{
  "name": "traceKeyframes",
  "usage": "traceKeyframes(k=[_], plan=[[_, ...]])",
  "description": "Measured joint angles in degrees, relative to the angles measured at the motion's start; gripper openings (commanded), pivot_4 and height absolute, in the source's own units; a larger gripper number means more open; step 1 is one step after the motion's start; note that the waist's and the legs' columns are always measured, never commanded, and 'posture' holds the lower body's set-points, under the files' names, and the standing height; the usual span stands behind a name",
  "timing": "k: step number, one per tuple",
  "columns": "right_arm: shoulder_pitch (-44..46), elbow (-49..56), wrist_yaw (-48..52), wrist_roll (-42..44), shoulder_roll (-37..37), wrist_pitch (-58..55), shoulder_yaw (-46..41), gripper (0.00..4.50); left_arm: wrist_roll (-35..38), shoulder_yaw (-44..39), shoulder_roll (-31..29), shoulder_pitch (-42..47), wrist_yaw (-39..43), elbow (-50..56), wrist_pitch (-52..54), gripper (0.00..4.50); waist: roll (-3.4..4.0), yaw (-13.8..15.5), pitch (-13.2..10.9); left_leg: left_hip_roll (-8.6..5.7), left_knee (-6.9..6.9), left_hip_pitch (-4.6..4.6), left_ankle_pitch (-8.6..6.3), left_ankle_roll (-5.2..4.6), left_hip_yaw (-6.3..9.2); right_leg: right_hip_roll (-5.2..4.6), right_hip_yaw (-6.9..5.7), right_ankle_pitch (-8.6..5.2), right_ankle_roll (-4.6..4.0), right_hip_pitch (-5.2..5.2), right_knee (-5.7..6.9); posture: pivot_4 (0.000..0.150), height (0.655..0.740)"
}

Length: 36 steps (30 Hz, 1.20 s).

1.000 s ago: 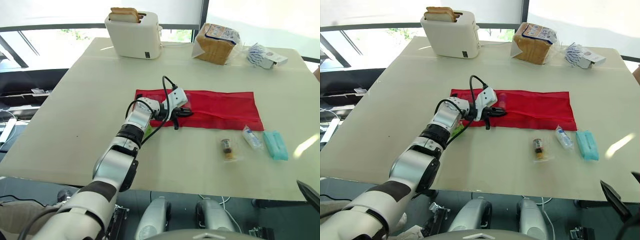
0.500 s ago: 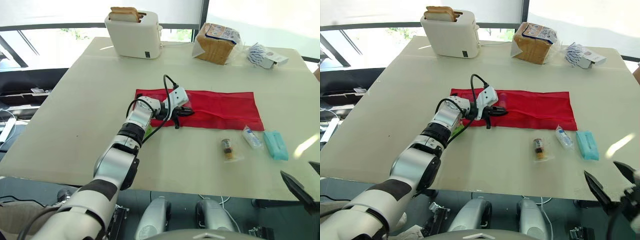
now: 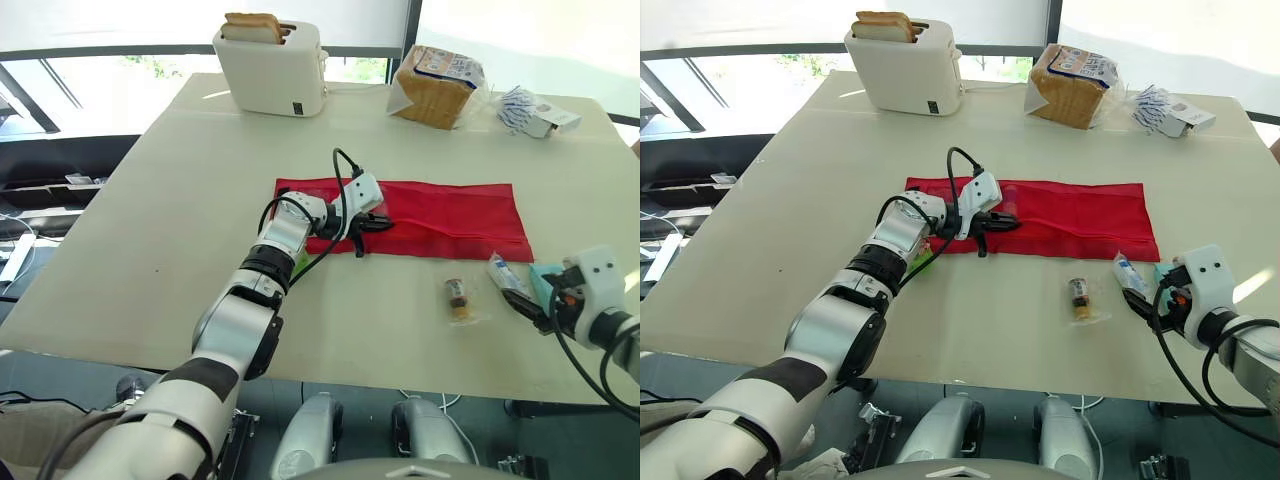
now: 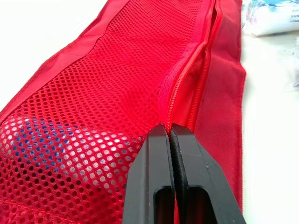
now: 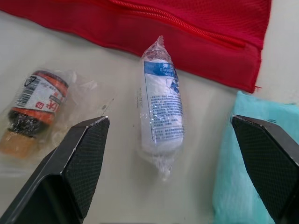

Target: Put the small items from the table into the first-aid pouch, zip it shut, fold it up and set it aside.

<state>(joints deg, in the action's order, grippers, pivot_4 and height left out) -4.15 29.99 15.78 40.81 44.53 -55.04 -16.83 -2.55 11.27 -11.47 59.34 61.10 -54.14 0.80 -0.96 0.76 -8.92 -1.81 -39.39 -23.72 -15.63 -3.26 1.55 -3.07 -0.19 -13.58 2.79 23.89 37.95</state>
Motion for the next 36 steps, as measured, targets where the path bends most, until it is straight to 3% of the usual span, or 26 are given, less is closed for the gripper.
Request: traceKeyframes(k=[2, 7, 8, 9, 10, 14, 17, 21, 26, 36], plan=[[1.9, -2.0, 0.0, -1.0, -0.6, -0.2, 2.1, 3.61, 0.0, 0.0, 0.3, 0.0, -0.1, 0.4, 0.0, 0.00, 0.02, 0.1, 0.0, -0.01, -0.01, -0.01, 0.00, 0.00, 0.02, -0.01, -0.01, 0.00, 0.00, 0.00, 0.01, 0.150, 0.7400], [3.3, -4.0, 0.6, -4.1, -1.3, -0.5, 4.9, 1.27, 0.0, 0.0, 0.3, 0.0, -0.9, 1.8, 0.6, 0.00, 0.02, 0.1, 0.0, -0.02, -0.01, -0.02, 0.00, 0.00, 0.02, -0.02, 0.00, 0.00, 0.00, 0.01, 0.01, 0.150, 0.7400], [3.3, -4.0, 0.6, -4.1, -1.3, -0.5, 4.9, 1.18, 0.0, 0.0, 0.4, 0.0, -0.9, 1.8, 0.6, 0.00, 0.02, 0.0, 0.0, -0.02, -0.01, -0.01, 0.00, 0.00, 0.01, -0.01, 0.01, 0.00, 0.01, 0.01, 0.02, 0.150, 0.7400], [3.1, -3.3, 0.5, -4.2, -1.3, -0.8, 4.5, 0.45, 0.0, 0.0, 0.4, 0.0, -0.9, 1.9, 0.8, 0.00, 0.02, 0.0, 0.0, -0.02, -0.01, 0.00, 0.00, 0.00, 0.01, -0.01, 0.01, 0.00, 0.00, 0.01, 0.02, 0.150, 0.7400], [2.8, -2.3, 0.4, -4.3, -1.3, -1.3, 4.2, 0.25, 0.0, 0.0, 0.4, 0.0, -0.9, 1.9, 1.0, 0.00, 0.02, 0.0, 0.0, -0.01, -0.01, 0.00, 0.00, 0.00, 0.02, -0.01, 0.00, 0.00, 0.00, 0.01, 0.03, 0.150, 0.7400], [3.3, 2.8, -1.8, -1.8, -3.6, -5.8, 1.2, 0.14, 0.0, 0.0, 0.2, 0.0, -1.0, 2.1, 1.3, 0.00, 0.02, 0.0, 0.0, 0.01, -0.01, 0.00, 0.00, 0.00, 0.03, 0.00, 0.01, 0.01, 0.00, 0.01, 0.03, 0.150, 0.7400], [9.9, 7.4, -5.9, 2.9, -9.7, -10.9, 0.3, 0.14, 0.0, 0.0, 0.3, 0.0, -1.0, 2.3, 1.5, 0.00, 0.03, -0.4, 0.0, 0.05, 0.00, 0.03, 0.00, 0.00, 0.04, 0.03, 0.02, 0.01, 0.00, 0.02, 0.06, 0.150, 0.7400], [19.8, 7.1, -13.9, 3.2, -21.0, -17.4, 6.6, 0.14, 0.1, 0.0, 0.5, 0.0, -0.9, 2.4, 2.1, 0.00, 0.04, -0.7, 0.0, 0.03, 0.02, 0.00, 0.03, 0.06, 0.08, 0.04, 0.00, 0.01, -0.01, 0.06, 0.07, 0.150, 0.7400], [25.5, -3.1, -19.2, -3.4, -29.0, -18.7, 15.0, 0.14, 0.2, 0.0, 0.6, 0.0, -0.4, 3.3, 3.3, 0.00, 0.05, -0.6, 0.0, -0.08, 0.00, -0.02, 0.15, 0.26, -0.02, -0.02, 0.05, 0.01, 0.00, 0.07, 0.06, 0.150, 0.7400], [36.9, -23.3, -19.9, -13.5, -36.3, -7.3, 15.8, 0.14, 0.4, 0.4, 0.4, -2.5, 0.1, 9.7, 6.2, 0.00, 0.08, -1.7, 0.0, -0.06, 0.05, 0.01, 0.17, 0.29, 0.01, 0.04, 0.05, 0.01, 0.00, 0.15, 0.13, 0.150, 0.7400]])
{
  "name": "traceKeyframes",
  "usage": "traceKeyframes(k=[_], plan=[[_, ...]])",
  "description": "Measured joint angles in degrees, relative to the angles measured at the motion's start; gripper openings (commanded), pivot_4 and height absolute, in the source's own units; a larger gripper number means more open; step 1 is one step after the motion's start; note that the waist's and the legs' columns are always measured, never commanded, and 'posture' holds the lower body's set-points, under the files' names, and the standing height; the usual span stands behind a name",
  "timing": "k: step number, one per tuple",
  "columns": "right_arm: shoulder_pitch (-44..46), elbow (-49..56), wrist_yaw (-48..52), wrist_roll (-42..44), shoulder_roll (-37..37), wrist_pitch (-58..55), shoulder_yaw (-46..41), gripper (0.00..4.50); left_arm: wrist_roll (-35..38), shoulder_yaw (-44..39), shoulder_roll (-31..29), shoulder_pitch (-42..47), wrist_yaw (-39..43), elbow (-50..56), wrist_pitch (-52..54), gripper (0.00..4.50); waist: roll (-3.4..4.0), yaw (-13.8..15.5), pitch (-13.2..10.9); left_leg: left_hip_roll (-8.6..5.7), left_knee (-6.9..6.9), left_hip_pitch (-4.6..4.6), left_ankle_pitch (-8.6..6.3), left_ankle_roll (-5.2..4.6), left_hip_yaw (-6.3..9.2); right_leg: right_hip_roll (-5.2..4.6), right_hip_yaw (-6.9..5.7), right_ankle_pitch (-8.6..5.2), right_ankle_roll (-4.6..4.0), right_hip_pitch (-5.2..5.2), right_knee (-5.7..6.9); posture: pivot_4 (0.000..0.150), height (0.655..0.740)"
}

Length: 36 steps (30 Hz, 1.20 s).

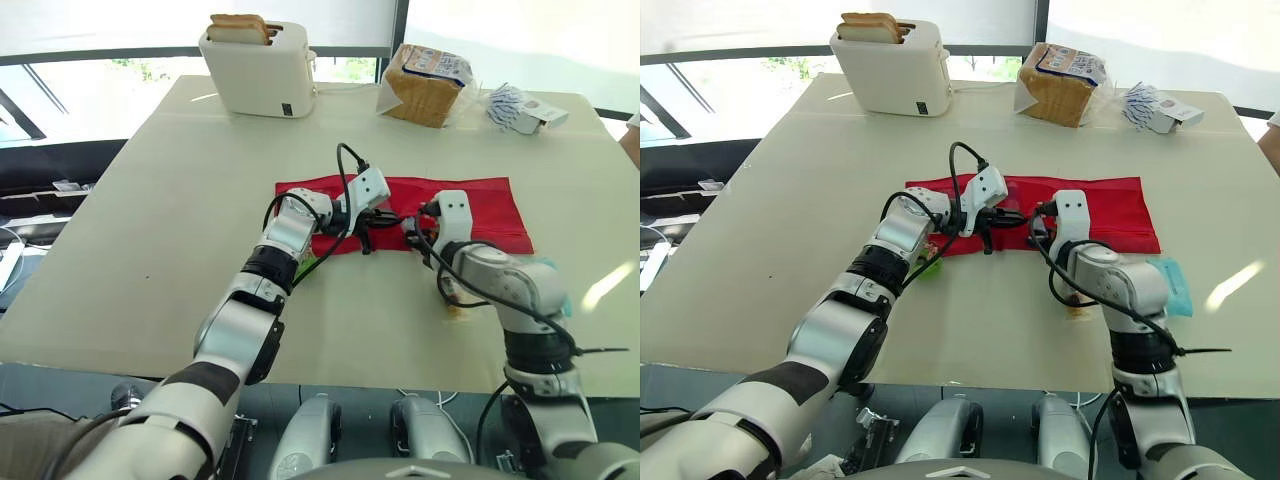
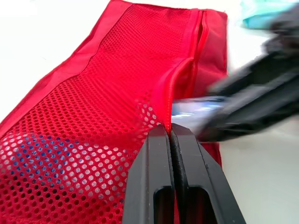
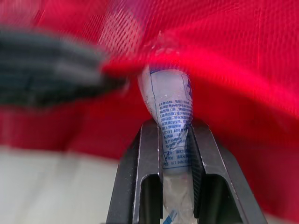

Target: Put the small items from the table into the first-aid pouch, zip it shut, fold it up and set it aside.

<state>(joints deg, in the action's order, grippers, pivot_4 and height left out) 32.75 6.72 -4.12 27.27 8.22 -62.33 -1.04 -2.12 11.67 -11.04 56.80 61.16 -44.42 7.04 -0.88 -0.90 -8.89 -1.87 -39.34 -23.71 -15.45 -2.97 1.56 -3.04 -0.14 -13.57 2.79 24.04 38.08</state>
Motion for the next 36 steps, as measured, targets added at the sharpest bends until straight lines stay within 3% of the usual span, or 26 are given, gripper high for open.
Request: traceKeyframes(k=[15, 16, 21, 22, 29, 32, 34, 36], plan=[[4.3, -15.1, 6.6, -8.9, -4.4, 16.1, 1.3, 0.14, 0.0, 0.7, -0.2, -2.0, 0.1, 4.4, 2.1, 0.00, 0.03, -0.3, 0.0, 0.00, 0.04, 0.00, 0.03, 0.06, -0.04, 0.02, 0.10, 0.00, 0.00, 0.11, 0.08, 0.150, 0.7400], [4.6, -16.6, 7.4, -9.3, -4.4, 17.7, 1.3, 1.18, 0.0, 0.7, -0.2, -2.0, 0.1, 4.5, 2.2, 0.00, 0.03, -0.3, 0.0, 0.00, 0.05, 0.00, 0.03, 0.06, -0.04, 0.02, 0.10, 0.00, 0.00, 0.11, 0.08, 0.150, 0.7400], [1.9, -14.5, 9.9, -10.2, -2.3, 18.4, 0.7, 3.38, 0.2, 0.6, -0.1, -1.8, 0.2, 4.4, 2.1, 0.00, 0.04, 0.1, 0.0, 0.00, 0.04, -0.04, 0.04, 0.06, -0.03, -0.02, 0.09, 0.00, 0.00, 0.13, 0.07, 0.150, 0.7400], [0.9, -12.7, 10.6, -10.0, -1.6, 17.7, 1.0, 3.64, 0.2, 0.4, -0.2, -1.7, 0.0, 4.3, 2.1, 0.00, 0.04, 0.2, 0.0, 0.00, 0.04, -0.05, 0.04, 0.06, -0.01, -0.03, 0.07, 0.00, 0.00, 0.13, 0.06, 0.150, 0.7400], [-7.8, 5.6, 14.8, -9.0, 4.5, 10.4, 4.5, 3.64, 0.1, 0.5, 0.6, -1.0, -0.4, 1.5, 2.1, 0.00, 0.08, -0.1, 0.0, 0.00, 0.04, -0.05, 0.03, 0.05, -0.06, 0.02, 0.13, 0.00, 0.00, 0.13, 0.05, 0.150, 0.7400], [-9.3, 9.5, 15.3, -9.0, 6.2, 8.7, 4.7, 3.02, 0.0, 0.5, 0.6, -0.9, -0.4, 0.7, 1.9, 0.00, 0.09, -0.1, 0.0, 0.03, 0.06, -0.04, 0.02, 0.04, -0.05, 0.05, 0.13, 0.00, 0.00, 0.15, 0.07, 0.150, 0.7400], [-9.5, 10.0, 15.5, -9.0, 6.2, 8.4, 4.6, 2.23, 0.0, 0.5, 0.7, -0.7, -0.4, 0.2, 1.3, 0.00, 0.09, -0.1, 0.0, 0.03, 0.06, -0.03, 0.02, 0.04, -0.05, 0.05, 0.12, 0.00, 0.00, 0.15, 0.08, 0.150, 0.7400], [-9.0, 8.0, 15.3, -9.2, 4.9, 9.2, 4.4, 1.08, 0.0, 0.6, 0.7, -0.6, -0.3, -0.2, 1.1, 0.00, 0.08, 0.0, 0.0, 0.03, 0.06, -0.04, 0.03, 0.05, -0.06, 0.04, 0.13, 0.00, 0.00, 0.15, 0.07, 0.150, 0.7400]])
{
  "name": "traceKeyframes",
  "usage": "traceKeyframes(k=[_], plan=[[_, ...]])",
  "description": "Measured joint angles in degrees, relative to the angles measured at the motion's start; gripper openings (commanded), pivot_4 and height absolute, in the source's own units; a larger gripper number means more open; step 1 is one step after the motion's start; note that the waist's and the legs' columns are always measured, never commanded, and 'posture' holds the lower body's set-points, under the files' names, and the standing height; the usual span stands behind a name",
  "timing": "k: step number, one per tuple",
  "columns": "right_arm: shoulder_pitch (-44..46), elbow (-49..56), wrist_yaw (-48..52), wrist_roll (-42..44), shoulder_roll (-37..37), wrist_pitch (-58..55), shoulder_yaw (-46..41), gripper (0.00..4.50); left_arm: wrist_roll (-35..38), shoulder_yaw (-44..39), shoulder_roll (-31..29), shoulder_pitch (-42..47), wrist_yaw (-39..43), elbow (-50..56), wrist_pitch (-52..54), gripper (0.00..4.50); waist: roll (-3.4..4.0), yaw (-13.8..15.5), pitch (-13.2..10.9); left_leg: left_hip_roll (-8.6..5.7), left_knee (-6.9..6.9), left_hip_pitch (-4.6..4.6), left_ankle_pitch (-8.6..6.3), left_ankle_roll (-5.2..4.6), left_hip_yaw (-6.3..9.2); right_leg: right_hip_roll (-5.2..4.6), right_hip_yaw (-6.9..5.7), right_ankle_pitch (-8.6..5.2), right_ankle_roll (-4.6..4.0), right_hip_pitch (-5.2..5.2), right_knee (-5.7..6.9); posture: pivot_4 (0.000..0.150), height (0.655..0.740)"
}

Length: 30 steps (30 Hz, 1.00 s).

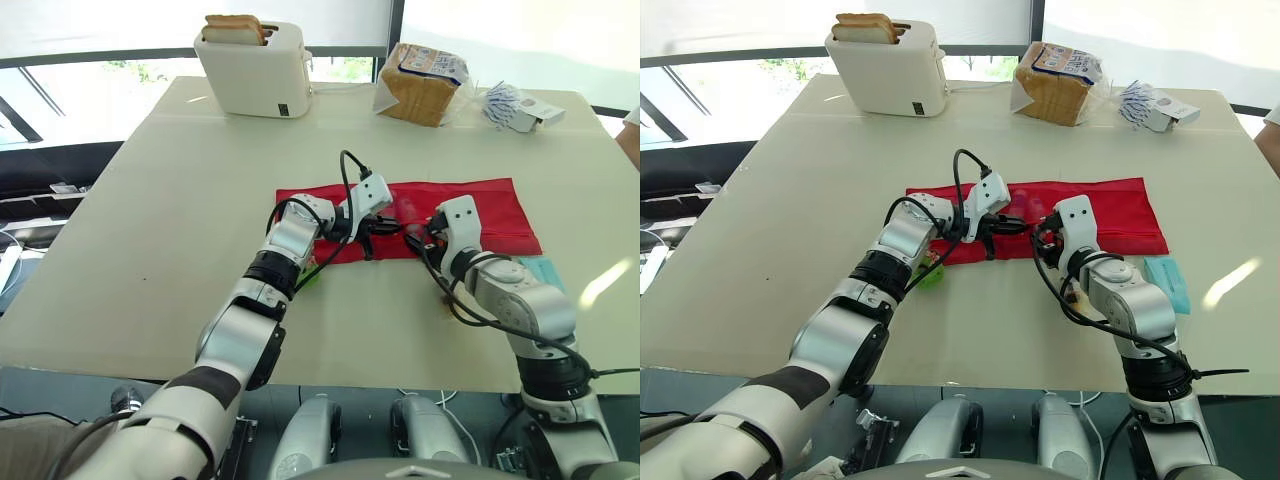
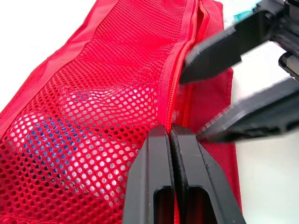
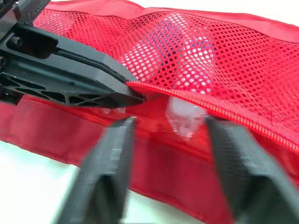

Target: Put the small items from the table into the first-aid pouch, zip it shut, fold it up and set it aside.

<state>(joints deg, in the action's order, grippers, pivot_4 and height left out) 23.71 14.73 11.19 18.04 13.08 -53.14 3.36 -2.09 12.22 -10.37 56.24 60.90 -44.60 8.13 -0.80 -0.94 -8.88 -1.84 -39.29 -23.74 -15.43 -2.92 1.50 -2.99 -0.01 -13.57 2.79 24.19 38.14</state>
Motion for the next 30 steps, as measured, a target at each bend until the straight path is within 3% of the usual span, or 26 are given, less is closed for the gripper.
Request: traceKeyframes(k=[1, 3, 10, 13, 15, 16, 17, 19, 24, 27, 30], plan=[[0.2, -1.1, -0.1, -0.1, -0.4, 0.3, 0.0, 0.90, 0.0, 0.0, 0.1, 0.0, 0.1, 0.0, -0.1, 0.00, 0.00, 0.0, 0.0, 0.00, 0.00, 0.00, 0.00, 0.00, 0.00, 0.00, 0.00, 0.00, 0.00, 0.00, 0.00, 0.150, 0.7400], [1.4, -5.4, -0.1, -1.0, -1.4, 2.4, 0.1, 0.05, 0.0, 0.1, 0.0, 0.1, 0.2, 0.0, -0.1, 0.00, 0.00, 0.0, 0.0, -0.01, 0.00, 0.00, 0.00, 0.00, 0.00, 0.00, 0.00, 0.00, 0.00, 0.00, 0.00, 0.150, 0.7400], [7.9, -20.7, -0.2, -6.2, -2.9, 14.5, 0.2, 0.05, -0.1, 0.5, 0.0, 0.1, 0.1, 0.1, -0.2, 0.00, 0.00, 0.0, 0.0, -0.01, 0.01, 0.00, 0.01, 0.02, -0.01, 0.00, 0.01, 0.00, 0.00, 0.03, 0.00, 0.150, 0.7400], [8.1, -22.3, 0.3, -6.7, -2.8, 16.6, 0.1, 0.05, -0.1, 0.5, -0.2, 0.1, 0.1, 0.1, -0.2, 0.00, 0.00, 0.0, 0.0, -0.01, 0.01, -0.02, 0.01, 0.02, -0.01, -0.01, 0.01, 0.00, 0.00, 0.03, -0.01, 0.150, 0.7400], [7.9, -22.2, 1.5, -6.6, -2.4, 17.1, 0.1, 0.53, -0.1, 0.6, -0.3, 0.1, 0.0, 0.1, -0.2, 0.00, 0.00, 0.0, 0.0, -0.01, 0.01, -0.02, 0.01, 0.02, -0.02, -0.01, 0.03, 0.00, 0.00, 0.04, 0.00, 0.150, 0.7400], [2.7, -13.4, 4.5, -4.7, 0.8, 14.6, -0.2, 1.00, -0.1, 0.7, -0.4, 0.1, -0.2, 0.1, -0.5, 0.00, 0.01, 0.1, 0.0, 0.00, 0.01, -0.04, 0.01, 0.02, 0.01, -0.03, 0.00, 0.00, 0.00, 0.05, 0.00, 0.150, 0.7400], [2.0, -12.0, 5.0, -4.2, 1.3, 14.2, -0.4, 1.50, -0.1, 0.7, -0.6, 0.1, -0.2, 0.1, -0.5, 0.00, 0.02, 0.2, 0.0, -0.01, 0.01, -0.08, 0.01, 0.01, 0.01, -0.04, 0.00, 0.00, 0.00, 0.05, -0.04, 0.150, 0.7400], [0.7, -9.2, 5.8, -3.4, 2.2, 12.9, -1.2, 2.06, -0.1, 0.7, -0.6, 0.1, -0.4, 0.1, -0.6, 0.00, 0.04, 0.2, 0.0, -0.02, 0.00, -0.08, 0.01, 0.01, -0.03, -0.05, 0.05, 0.00, 0.01, 0.06, -0.03, 0.150, 0.7400], [-11.0, 14.1, 9.9, 5.1, 11.6, 2.1, -9.9, 4.40, -0.1, 0.9, -0.5, 0.1, -1.0, -0.4, -1.2, 0.00, 0.09, 0.4, 0.0, -0.01, 0.00, -0.09, -0.11, -0.19, 0.02, -0.05, -0.01, 0.00, 0.01, 0.03, -0.05, 0.150, 0.7400], [-17.9, 24.2, 13.0, 11.2, 15.8, -1.3, -18.0, 4.47, -0.1, 0.9, -0.6, 0.2, -1.1, -1.1, -1.3, 0.00, 0.09, 0.5, 0.0, 0.00, 0.00, -0.07, -0.16, -0.27, 0.05, -0.04, -0.03, 0.00, 0.01, -0.01, -0.06, 0.150, 0.7400], [-34.8, 35.5, 21.3, 19.5, 22.4, -3.1, -36.7, 4.47, -0.1, 1.1, -0.9, 0.5, -0.9, -1.8, -1.9, 0.00, 0.08, 1.2, 0.0, 0.02, 0.01, -0.04, -0.19, -0.31, 0.16, -0.03, -0.17, -0.01, 0.02, -0.20, -0.19, 0.150, 0.7400]])
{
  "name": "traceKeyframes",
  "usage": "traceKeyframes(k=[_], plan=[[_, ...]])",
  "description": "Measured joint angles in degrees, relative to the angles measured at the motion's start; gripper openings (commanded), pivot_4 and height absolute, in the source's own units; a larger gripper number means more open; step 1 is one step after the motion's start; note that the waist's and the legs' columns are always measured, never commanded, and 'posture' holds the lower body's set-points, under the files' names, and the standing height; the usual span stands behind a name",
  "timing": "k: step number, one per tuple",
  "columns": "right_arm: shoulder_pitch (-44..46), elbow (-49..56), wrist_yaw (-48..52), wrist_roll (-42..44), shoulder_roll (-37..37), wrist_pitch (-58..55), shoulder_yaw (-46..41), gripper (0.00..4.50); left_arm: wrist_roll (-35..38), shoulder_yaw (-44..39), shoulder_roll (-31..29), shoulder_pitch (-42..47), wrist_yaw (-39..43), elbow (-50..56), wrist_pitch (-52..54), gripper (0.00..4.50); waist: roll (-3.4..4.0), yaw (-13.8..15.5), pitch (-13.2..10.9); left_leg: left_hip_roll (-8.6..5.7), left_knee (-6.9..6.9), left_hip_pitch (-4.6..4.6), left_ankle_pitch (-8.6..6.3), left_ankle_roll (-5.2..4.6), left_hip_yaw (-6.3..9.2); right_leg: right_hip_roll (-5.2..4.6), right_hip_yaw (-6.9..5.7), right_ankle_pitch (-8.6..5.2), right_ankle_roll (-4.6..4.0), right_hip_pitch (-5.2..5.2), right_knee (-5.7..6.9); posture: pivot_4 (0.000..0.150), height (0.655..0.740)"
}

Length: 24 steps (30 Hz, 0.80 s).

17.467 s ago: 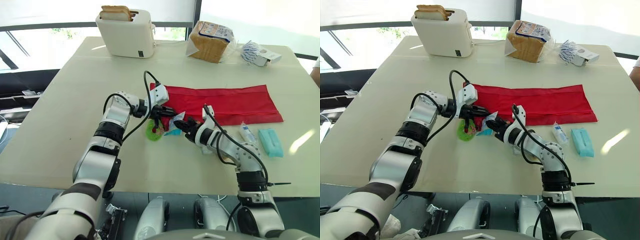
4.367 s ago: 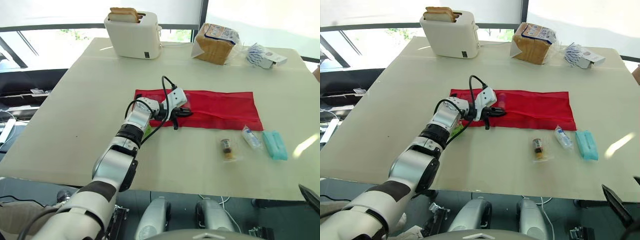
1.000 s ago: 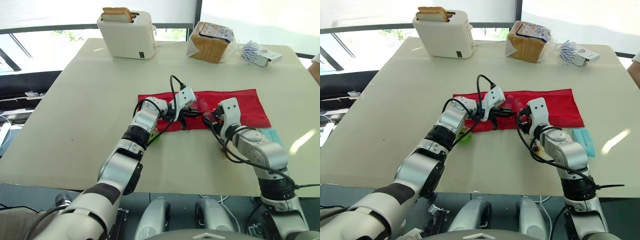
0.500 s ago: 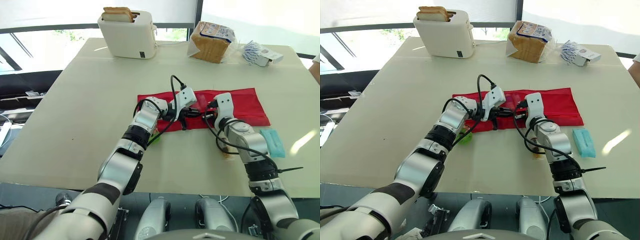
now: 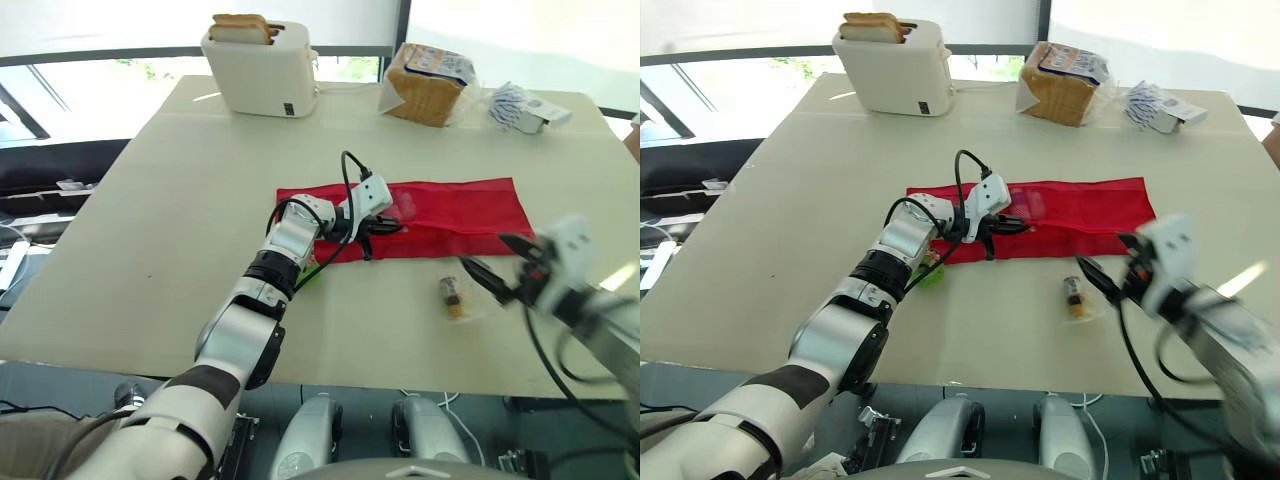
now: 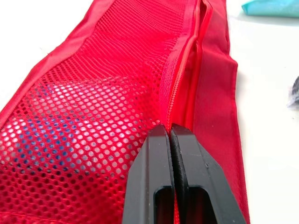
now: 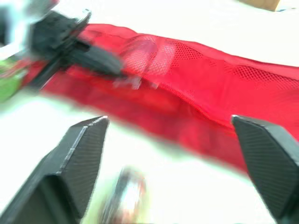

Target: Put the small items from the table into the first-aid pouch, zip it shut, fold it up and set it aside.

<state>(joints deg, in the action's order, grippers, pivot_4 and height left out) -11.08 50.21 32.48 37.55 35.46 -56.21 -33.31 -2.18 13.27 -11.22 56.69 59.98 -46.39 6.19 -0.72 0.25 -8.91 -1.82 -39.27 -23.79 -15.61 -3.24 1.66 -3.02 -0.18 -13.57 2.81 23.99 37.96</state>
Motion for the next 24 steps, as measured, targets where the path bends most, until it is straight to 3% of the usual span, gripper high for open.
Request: traceKeyframes(k=[4, 9, 20, 24], plan=[[-17.0, 3.7, 9.9, 6.5, 2.0, 1.2, -22.6, 4.47, 0.1, 0.0, -0.2, 0.2, 0.3, -0.6, -0.8, 0.00, 0.00, 0.2, 0.0, 0.02, -0.02, 0.28, -0.04, -0.08, -0.06, 0.01, 0.02, 0.00, 0.01, -0.32, -0.03, 0.150, 0.7400], [-30.6, 3.4, 18.0, 10.6, 1.6, 5.3, -39.4, 4.47, 0.1, 0.1, -0.2, 0.4, 0.9, -1.4, -1.5, 0.00, -0.07, 0.3, 0.0, 0.08, 0.01, 0.35, -0.07, -0.10, -0.11, 0.02, 0.04, -0.01, 0.01, -0.37, -0.07, 0.150, 0.7400], [-39.6, 2.4, 19.7, 14.7, -2.1, 12.1, -43.1, 4.47, 0.2, 0.1, 0.1, 0.5, 1.6, -1.6, -1.6, 0.00, -0.11, 0.6, -0.1, 0.08, 0.00, 0.26, -0.07, -0.10, -0.01, -0.14, 0.05, -0.03, 0.00, -0.36, -0.14, 0.150, 0.7400], [-38.9, 6.3, 13.9, 17.7, -1.5, 11.9, -34.9, 4.47, 0.2, 0.0, 0.0, 0.6, 1.5, -1.8, -1.6, 0.00, -0.11, 0.5, -0.1, 0.10, 0.00, 0.24, -0.07, -0.10, 0.01, -0.32, 0.11, -0.03, 0.00, -0.34, -0.15, 0.150, 0.7400]])
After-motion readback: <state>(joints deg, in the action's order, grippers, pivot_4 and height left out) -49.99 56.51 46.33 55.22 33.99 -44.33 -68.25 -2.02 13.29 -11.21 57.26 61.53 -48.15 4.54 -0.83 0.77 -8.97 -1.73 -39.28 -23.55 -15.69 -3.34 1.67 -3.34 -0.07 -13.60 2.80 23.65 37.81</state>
